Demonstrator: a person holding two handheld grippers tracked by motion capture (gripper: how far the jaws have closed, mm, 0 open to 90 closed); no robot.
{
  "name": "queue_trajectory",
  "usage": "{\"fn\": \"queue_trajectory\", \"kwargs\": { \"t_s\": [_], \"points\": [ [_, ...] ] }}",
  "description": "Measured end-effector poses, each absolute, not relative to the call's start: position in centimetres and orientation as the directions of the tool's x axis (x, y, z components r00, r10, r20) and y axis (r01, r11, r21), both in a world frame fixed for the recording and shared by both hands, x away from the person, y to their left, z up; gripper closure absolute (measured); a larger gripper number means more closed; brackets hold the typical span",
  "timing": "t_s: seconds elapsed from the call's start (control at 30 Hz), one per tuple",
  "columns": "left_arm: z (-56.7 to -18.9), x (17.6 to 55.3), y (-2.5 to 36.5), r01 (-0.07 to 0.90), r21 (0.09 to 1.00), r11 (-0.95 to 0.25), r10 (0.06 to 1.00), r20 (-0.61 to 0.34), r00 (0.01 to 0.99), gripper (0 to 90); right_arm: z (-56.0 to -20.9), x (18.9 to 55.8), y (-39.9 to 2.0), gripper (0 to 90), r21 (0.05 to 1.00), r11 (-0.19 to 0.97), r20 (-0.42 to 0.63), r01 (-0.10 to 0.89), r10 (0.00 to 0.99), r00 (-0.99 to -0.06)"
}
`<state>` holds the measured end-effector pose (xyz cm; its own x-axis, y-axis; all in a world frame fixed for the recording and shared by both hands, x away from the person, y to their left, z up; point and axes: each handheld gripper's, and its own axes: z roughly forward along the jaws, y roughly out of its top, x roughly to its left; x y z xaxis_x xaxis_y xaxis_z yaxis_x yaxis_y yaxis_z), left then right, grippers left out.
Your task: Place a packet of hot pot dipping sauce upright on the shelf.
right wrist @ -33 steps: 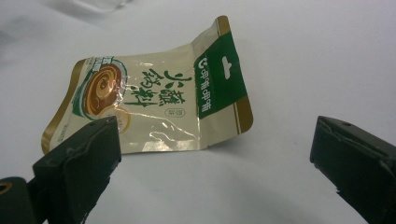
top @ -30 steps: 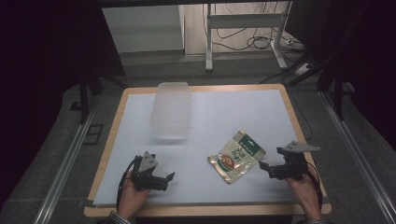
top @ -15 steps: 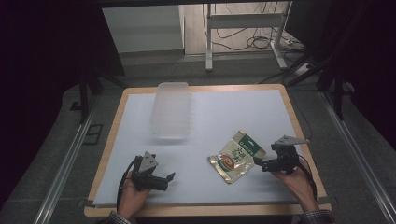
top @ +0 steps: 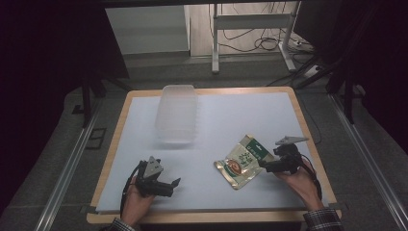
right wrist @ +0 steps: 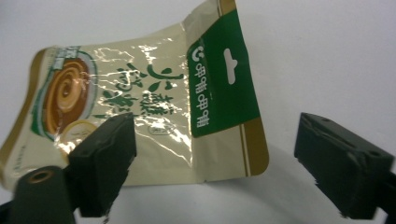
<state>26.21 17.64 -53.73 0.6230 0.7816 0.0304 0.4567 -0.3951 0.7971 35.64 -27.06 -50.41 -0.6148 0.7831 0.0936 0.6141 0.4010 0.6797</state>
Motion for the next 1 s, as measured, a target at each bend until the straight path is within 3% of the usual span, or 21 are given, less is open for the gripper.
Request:
{"fn": "queue_trajectory", "kwargs": {
  "t_s": [0.33,1.0],
  "points": [
    [-53.7,26.2,17.5,0.455,0.791,-0.409,0.78,0.044,0.624,0.0,-50.3,36.5,-26.1,47.1,0.655,0.464,0.064,0.597,0.753,-0.655],
    [-53.8,26.2,17.3,0.448,0.787,-0.424,0.774,0.058,0.63,0.0,-50.6,38.3,-23.7,69.0,0.602,0.552,0.023,0.577,0.71,-0.703]
  ]
}}
